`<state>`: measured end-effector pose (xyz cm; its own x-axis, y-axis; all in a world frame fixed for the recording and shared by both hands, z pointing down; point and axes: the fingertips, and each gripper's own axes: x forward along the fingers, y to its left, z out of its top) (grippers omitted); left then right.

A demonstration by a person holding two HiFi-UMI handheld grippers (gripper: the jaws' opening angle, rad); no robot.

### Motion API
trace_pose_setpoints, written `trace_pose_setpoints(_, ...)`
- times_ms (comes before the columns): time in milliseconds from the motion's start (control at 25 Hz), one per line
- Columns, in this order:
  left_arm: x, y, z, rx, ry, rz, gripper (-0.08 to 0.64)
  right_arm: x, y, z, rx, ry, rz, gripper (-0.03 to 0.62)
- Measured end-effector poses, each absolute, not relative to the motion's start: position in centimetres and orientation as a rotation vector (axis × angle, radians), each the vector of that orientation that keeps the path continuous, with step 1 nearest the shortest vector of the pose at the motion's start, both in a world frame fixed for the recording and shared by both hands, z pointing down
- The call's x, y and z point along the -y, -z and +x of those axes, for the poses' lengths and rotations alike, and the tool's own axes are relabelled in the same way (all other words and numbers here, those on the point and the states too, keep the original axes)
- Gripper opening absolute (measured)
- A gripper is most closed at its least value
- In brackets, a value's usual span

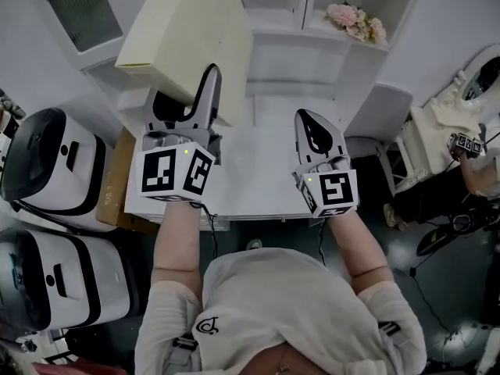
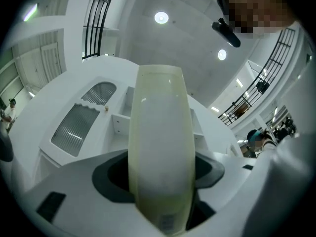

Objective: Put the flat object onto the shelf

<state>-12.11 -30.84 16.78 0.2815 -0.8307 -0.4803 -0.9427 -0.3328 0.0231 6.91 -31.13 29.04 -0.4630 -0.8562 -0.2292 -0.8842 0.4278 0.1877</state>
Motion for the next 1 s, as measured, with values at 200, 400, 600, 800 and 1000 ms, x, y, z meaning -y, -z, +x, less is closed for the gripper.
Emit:
trace_pose_setpoints(200, 31.6, -14.4, -12.6, -1.594, -0.787, -2.360, 0.301, 31.6, -28.9, 6.1, -2.579, -0.446, -1.562, 0.006)
trace_pose_setpoints(400, 31.0, -13.0, -13.5, -1.572, -1.033, -2.341, 0.298, 31.8, -28.8, 6.7, -2.577, -0.444, -1.572, 0.006)
trace_pose_setpoints(600, 33.4, -13.2, -14.9, -1.625, -1.252, -2.360, 0.299, 31.8, -28.7, 7.4, -2.580, -0.448, -1.581, 0.006)
trace_pose_setpoints(800, 35.7, -14.0, -15.0, -1.699, -1.272, -2.338, 0.301, 31.9, -28.6, 8.4, -2.568, -0.461, -1.602, 0.006)
trace_pose_setpoints(1000, 37.5, -13.2, -15.6, -1.744, -1.280, -2.304, 0.310, 32.6, -28.8, 8.4, -2.571, -0.456, -1.604, 0.006)
